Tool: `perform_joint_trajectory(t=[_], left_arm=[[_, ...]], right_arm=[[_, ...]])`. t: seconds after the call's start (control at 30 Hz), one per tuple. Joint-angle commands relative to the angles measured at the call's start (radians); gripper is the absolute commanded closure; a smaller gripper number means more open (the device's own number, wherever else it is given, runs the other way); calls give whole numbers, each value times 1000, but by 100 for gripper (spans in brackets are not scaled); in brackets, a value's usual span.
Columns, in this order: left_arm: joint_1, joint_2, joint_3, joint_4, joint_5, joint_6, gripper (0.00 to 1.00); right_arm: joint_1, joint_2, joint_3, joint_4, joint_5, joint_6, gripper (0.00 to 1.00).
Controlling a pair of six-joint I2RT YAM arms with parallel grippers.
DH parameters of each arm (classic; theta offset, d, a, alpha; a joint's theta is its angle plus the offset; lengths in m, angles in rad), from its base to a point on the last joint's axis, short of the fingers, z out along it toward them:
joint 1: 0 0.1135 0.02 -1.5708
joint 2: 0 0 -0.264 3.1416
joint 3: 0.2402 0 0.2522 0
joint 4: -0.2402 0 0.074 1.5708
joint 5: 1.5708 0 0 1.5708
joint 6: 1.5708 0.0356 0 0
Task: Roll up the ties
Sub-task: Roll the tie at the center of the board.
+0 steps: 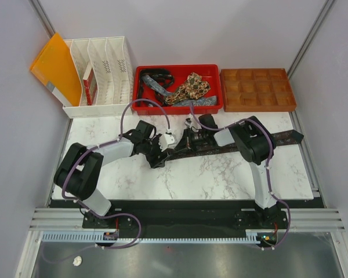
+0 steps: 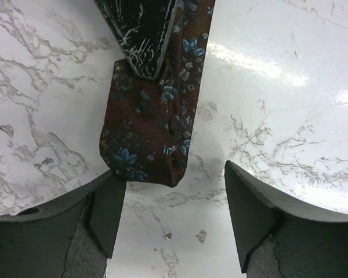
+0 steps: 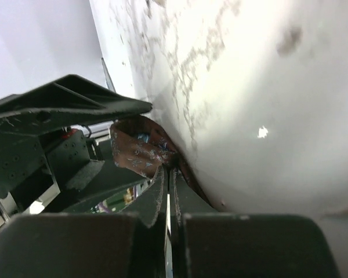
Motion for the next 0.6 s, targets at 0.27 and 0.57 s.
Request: perform_joint_trajectory(t=[0.27,0.57], left_arm=[[23,44,21,93,41,184,27],[54,83,74,87,38,150,45]], right_arm=[[7,32,-54,153,145,4,100],[17,-34,-96,75,142,5,100]])
